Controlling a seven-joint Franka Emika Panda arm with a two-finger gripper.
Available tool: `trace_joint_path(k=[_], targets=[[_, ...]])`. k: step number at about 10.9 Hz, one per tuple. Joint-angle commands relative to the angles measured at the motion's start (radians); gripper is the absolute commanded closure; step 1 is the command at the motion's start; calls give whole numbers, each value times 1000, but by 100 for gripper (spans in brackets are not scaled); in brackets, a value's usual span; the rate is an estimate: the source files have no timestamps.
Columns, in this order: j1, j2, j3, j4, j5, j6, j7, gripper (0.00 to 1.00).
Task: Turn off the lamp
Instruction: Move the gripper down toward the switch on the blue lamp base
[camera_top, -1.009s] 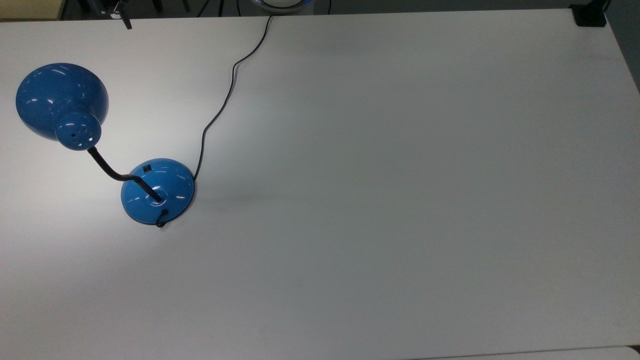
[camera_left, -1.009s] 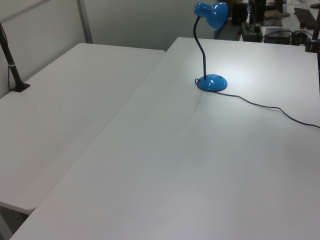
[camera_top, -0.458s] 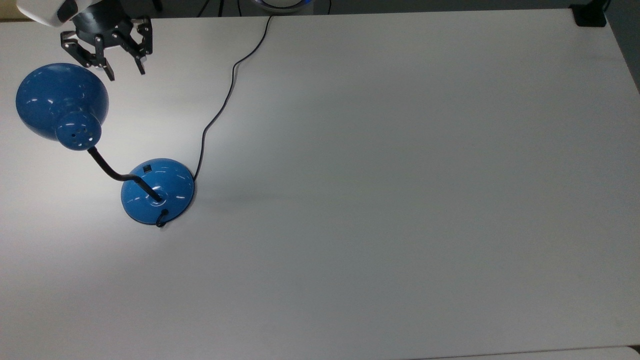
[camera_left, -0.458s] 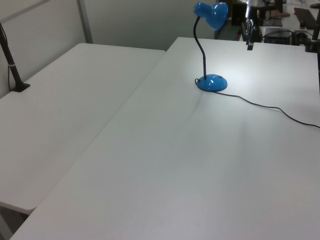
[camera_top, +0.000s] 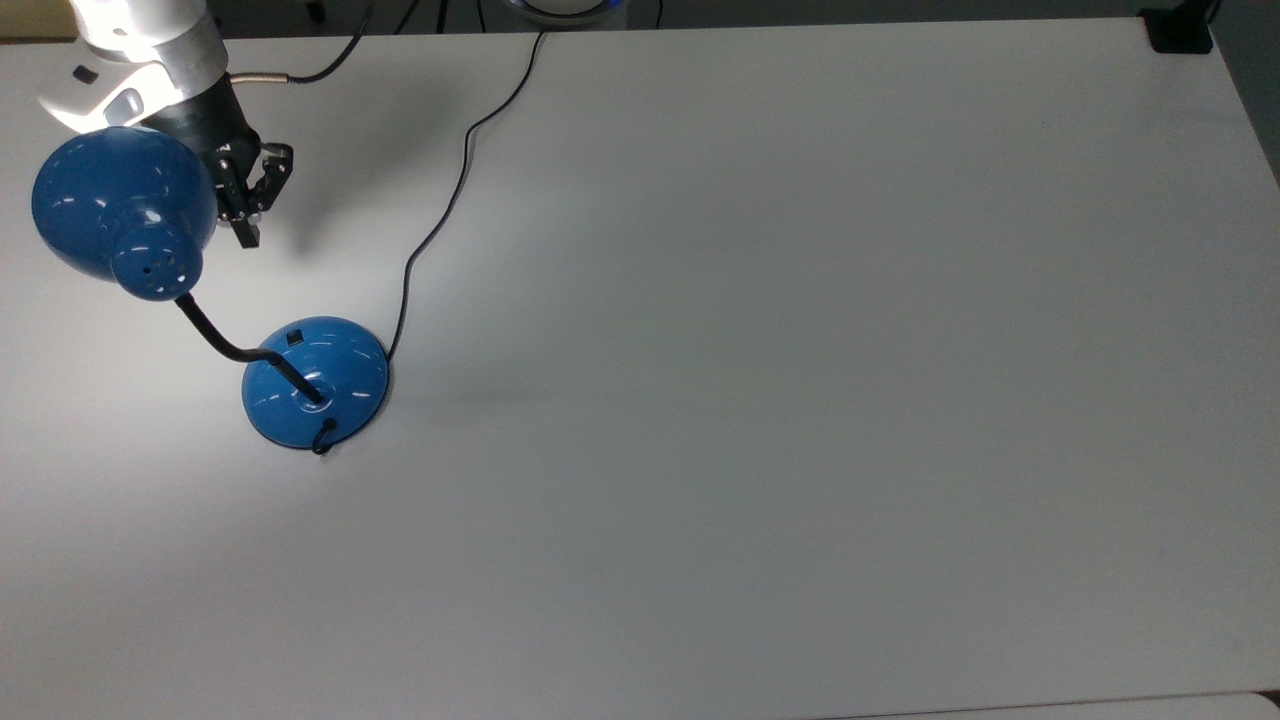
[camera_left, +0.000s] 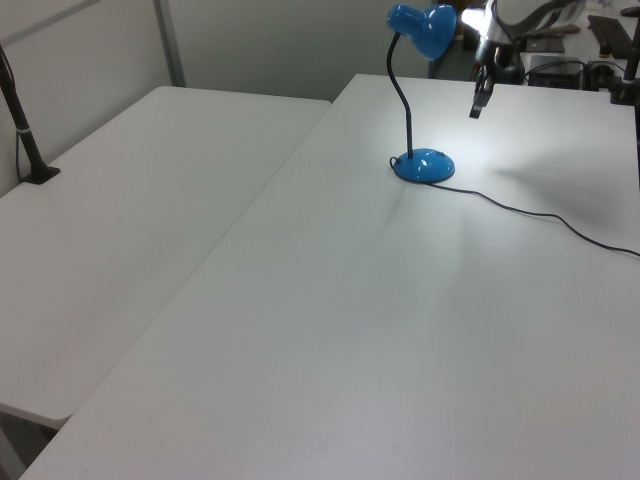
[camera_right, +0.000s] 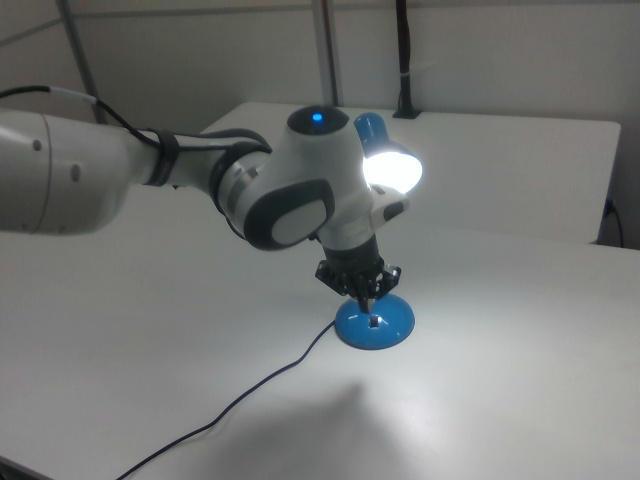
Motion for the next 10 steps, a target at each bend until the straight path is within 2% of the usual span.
trace_joint_path(k=[1, 4, 6, 10], targets=[[-2, 51, 2, -34, 56, 135, -9, 100], [1, 104, 7, -34, 102, 229, -7, 100], [5, 114, 10, -31, 174, 257, -9, 100], [7, 139, 42, -30, 205, 292, -6, 100]])
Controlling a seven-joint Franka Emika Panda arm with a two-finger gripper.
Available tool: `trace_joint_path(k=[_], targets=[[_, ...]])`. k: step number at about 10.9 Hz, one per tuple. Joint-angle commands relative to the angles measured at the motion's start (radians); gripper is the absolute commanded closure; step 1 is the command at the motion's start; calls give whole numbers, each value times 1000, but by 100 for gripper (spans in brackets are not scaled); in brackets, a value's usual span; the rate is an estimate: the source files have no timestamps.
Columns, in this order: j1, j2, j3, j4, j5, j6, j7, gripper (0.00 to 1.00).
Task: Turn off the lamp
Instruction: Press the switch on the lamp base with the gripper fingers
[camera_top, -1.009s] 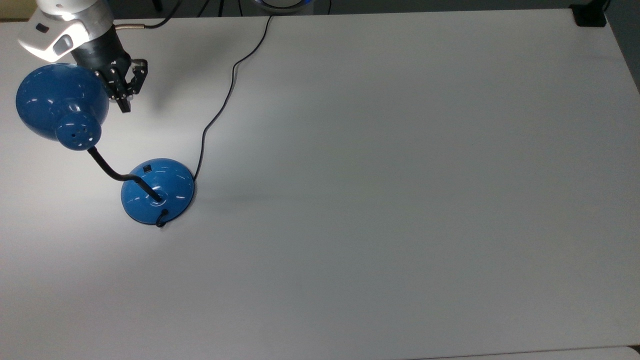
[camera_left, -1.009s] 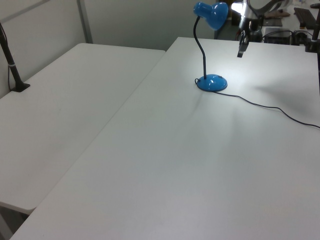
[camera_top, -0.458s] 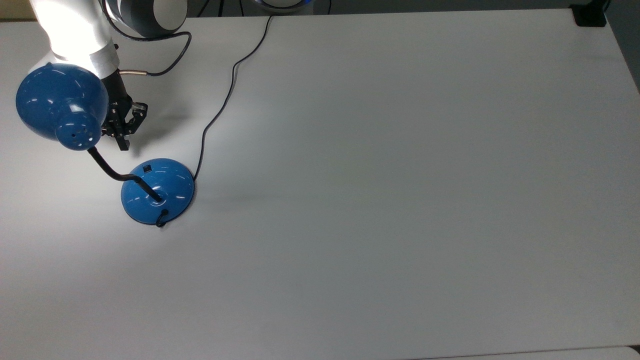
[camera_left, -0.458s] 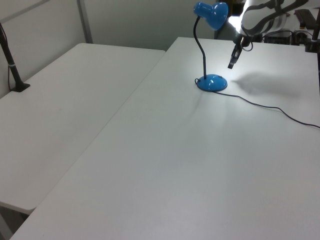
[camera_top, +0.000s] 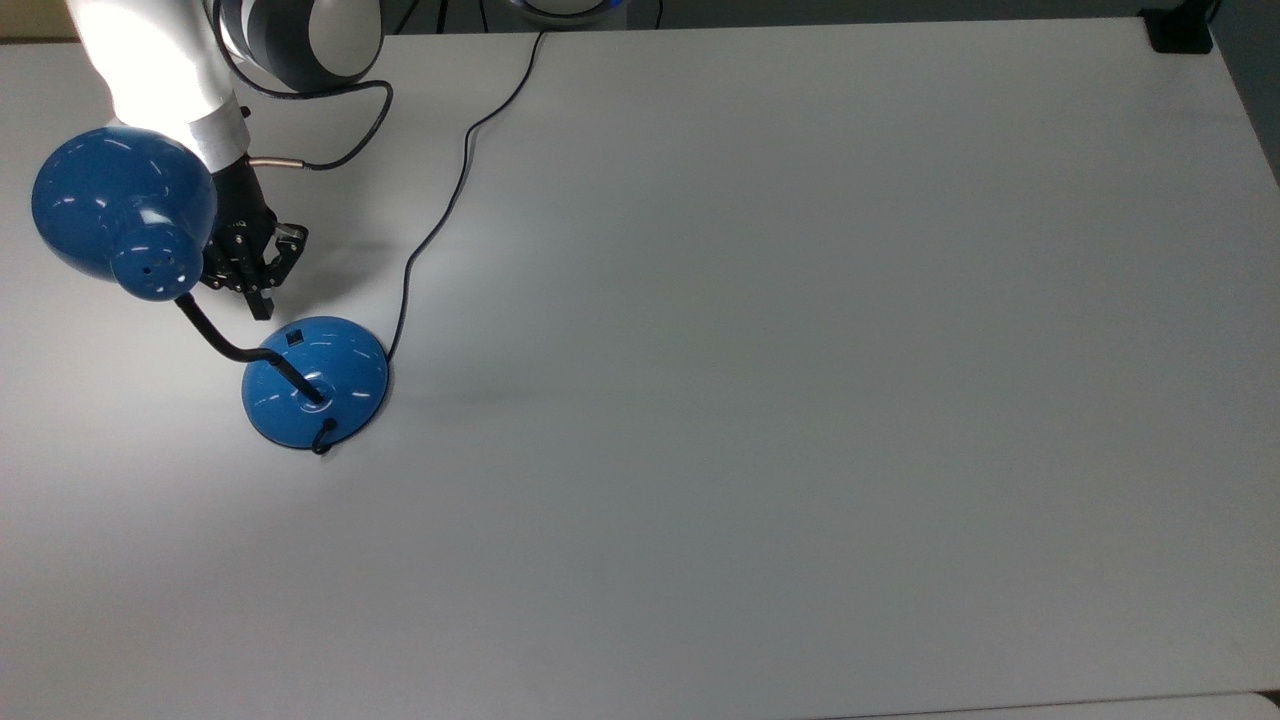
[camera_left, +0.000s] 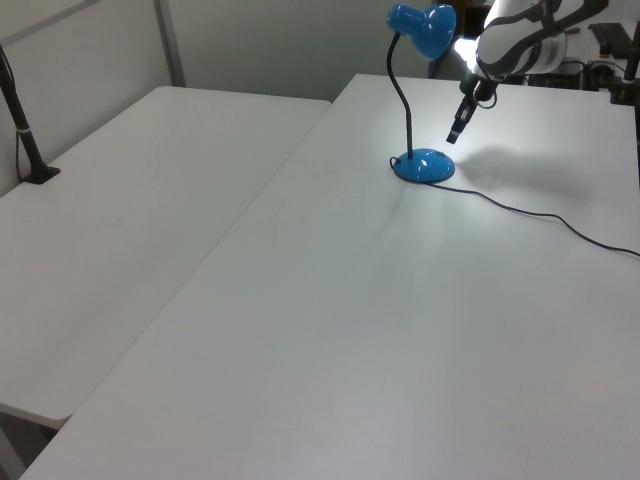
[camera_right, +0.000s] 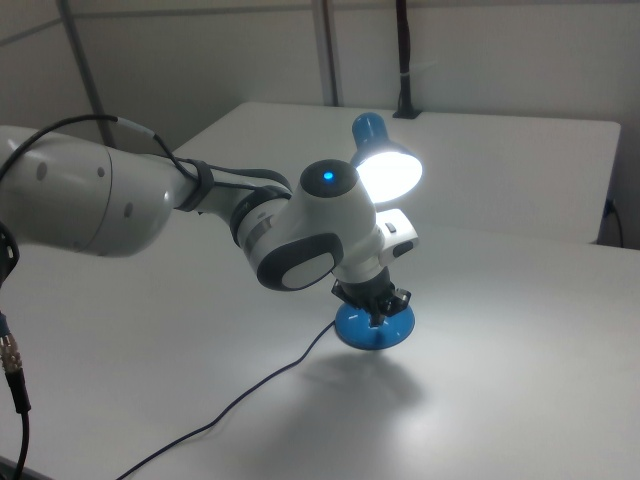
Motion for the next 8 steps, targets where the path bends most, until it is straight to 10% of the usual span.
trace_joint_path(k=[1, 8], targets=[[10, 23, 20, -9, 35, 55, -6, 100], [11, 52, 34, -24, 32, 94, 3, 100]])
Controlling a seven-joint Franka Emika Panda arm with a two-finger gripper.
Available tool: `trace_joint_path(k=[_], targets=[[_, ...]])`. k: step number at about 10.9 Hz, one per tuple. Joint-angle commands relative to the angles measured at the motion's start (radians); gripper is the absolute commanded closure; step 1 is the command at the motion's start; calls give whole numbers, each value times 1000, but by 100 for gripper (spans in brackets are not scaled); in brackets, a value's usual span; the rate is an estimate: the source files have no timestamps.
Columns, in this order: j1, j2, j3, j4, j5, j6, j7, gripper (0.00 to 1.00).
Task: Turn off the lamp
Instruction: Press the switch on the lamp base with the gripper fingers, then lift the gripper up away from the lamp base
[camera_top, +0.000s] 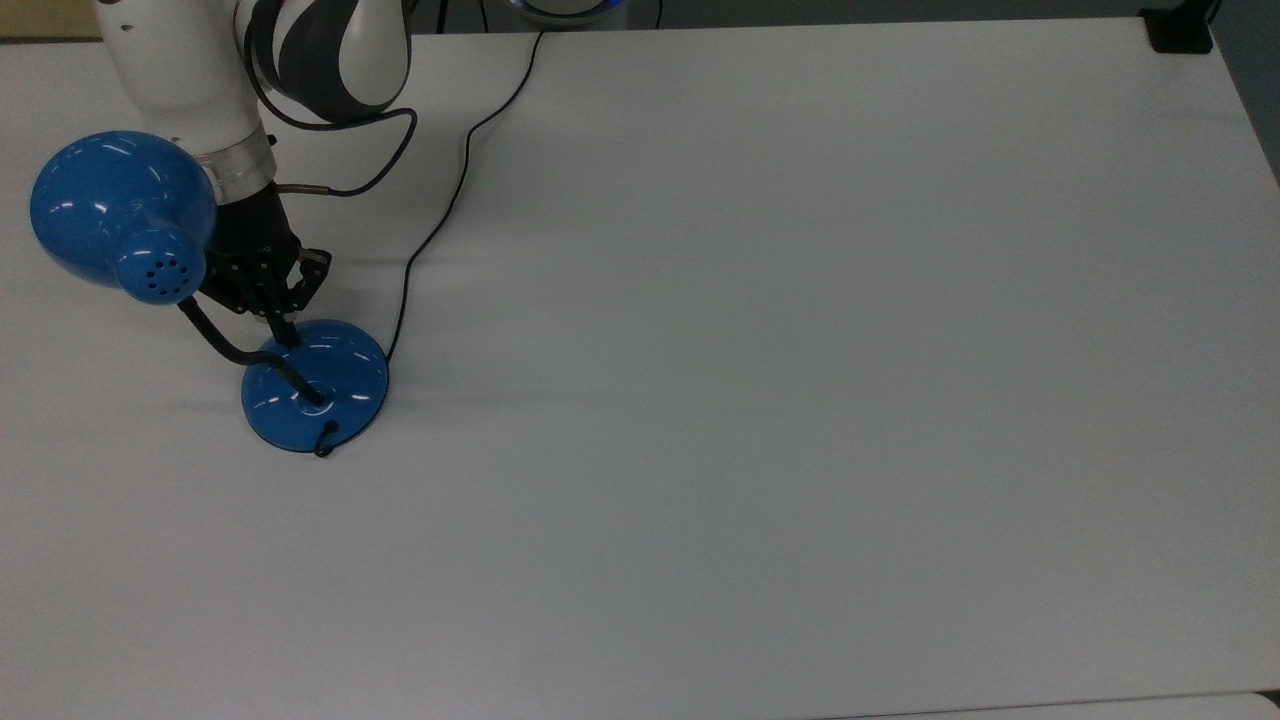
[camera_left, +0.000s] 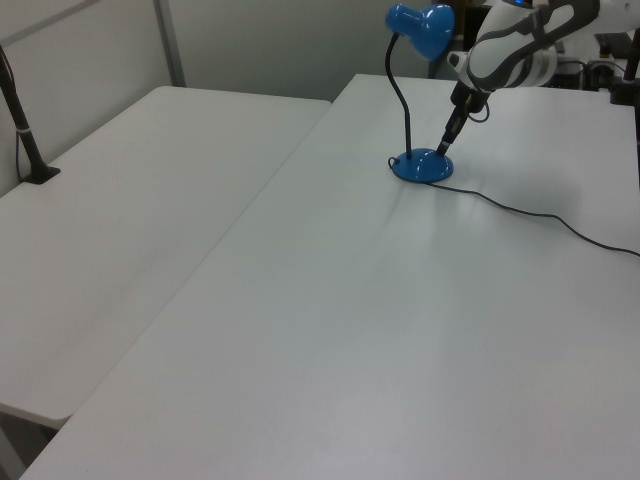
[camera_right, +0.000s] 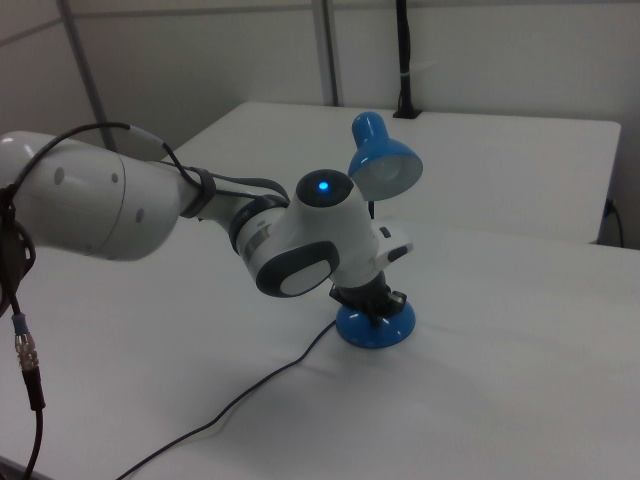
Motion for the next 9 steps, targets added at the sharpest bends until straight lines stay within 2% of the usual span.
trace_joint_path(k=[1, 3, 5, 9], targets=[[8, 12, 1, -50, 17, 32, 0, 100], [5, 1, -1, -107, 5, 28, -6, 100], [-1, -25, -1, -126, -20, 4, -8, 100], [-41, -109, -9, -97, -116, -243, -17, 100]])
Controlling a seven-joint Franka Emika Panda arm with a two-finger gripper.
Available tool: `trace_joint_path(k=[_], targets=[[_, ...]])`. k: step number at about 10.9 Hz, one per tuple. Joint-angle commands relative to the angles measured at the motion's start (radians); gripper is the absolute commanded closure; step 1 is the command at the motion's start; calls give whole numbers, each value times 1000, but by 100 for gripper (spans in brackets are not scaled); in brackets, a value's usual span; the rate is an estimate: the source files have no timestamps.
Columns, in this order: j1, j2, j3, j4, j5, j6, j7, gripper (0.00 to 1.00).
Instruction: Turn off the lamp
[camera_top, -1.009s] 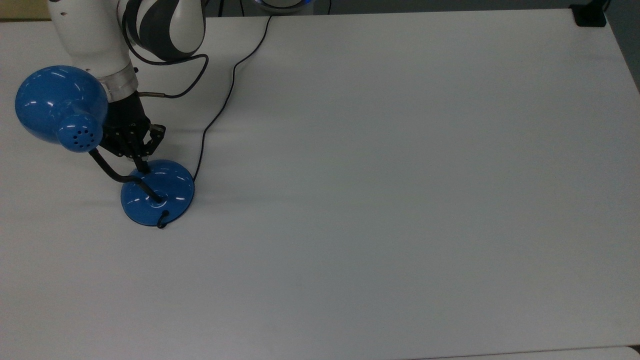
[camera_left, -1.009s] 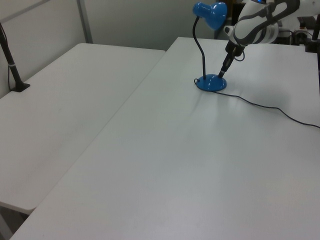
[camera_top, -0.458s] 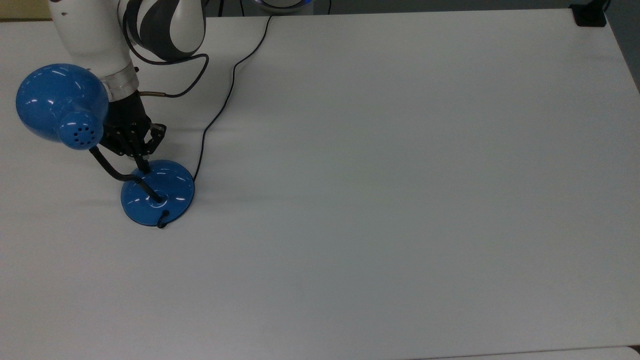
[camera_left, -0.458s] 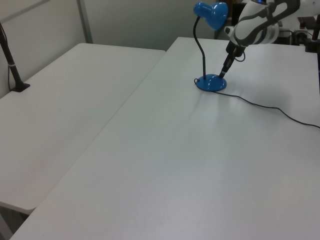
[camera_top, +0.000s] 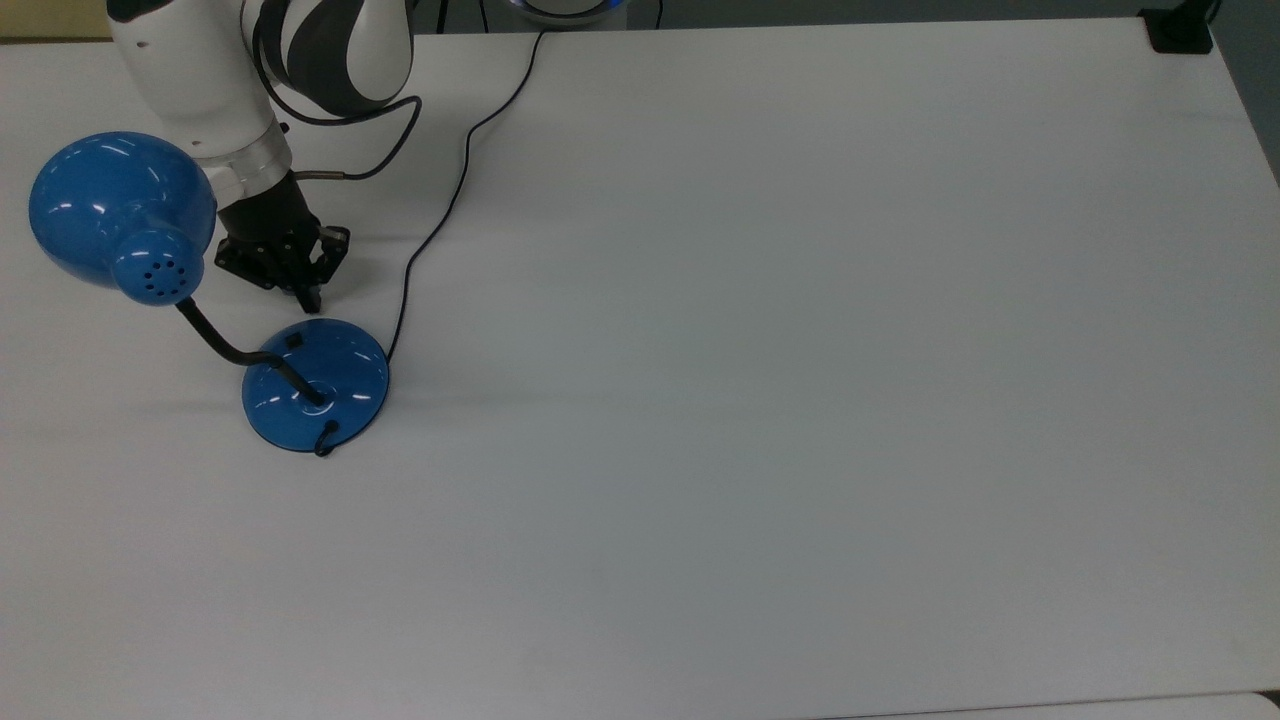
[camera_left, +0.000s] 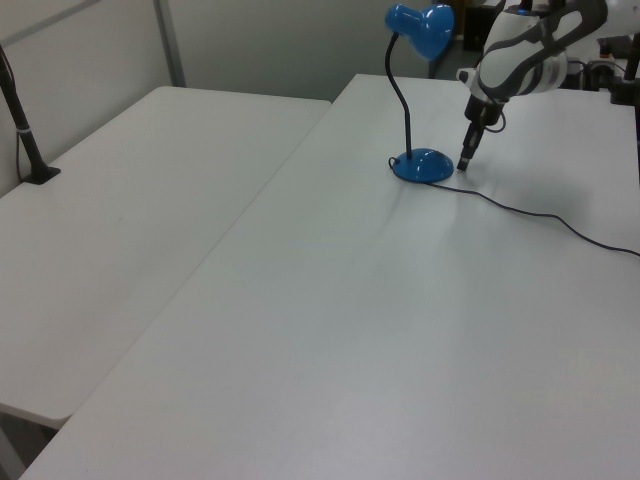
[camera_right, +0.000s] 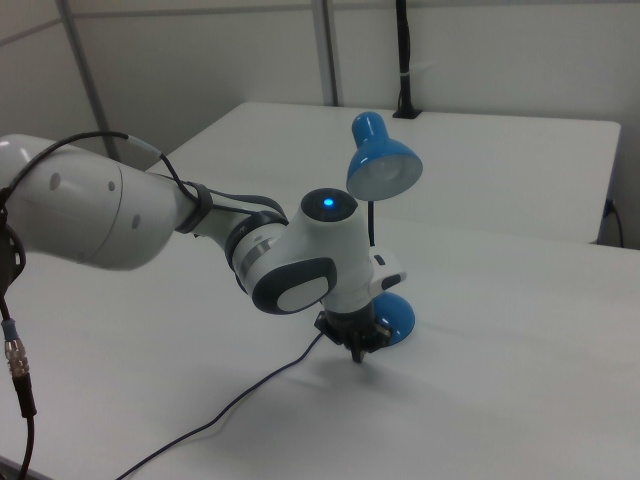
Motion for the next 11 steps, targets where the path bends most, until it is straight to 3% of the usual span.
trace_joint_path(k=[1, 3, 4, 5, 7, 8, 11], targets=[[-29, -108, -7, 3, -62, -233, -24, 100], [-34, -170, -9, 61, -108, -427, -18, 100], [-32, -191, -9, 104, -126, -530, -3, 87], [-26, -197, -7, 159, -163, -663, 30, 63], [0, -205, 5, 242, -240, -847, 123, 32], [24, -229, 5, 259, -258, -888, 193, 0], [87, -352, 5, 267, -281, -951, 326, 0]])
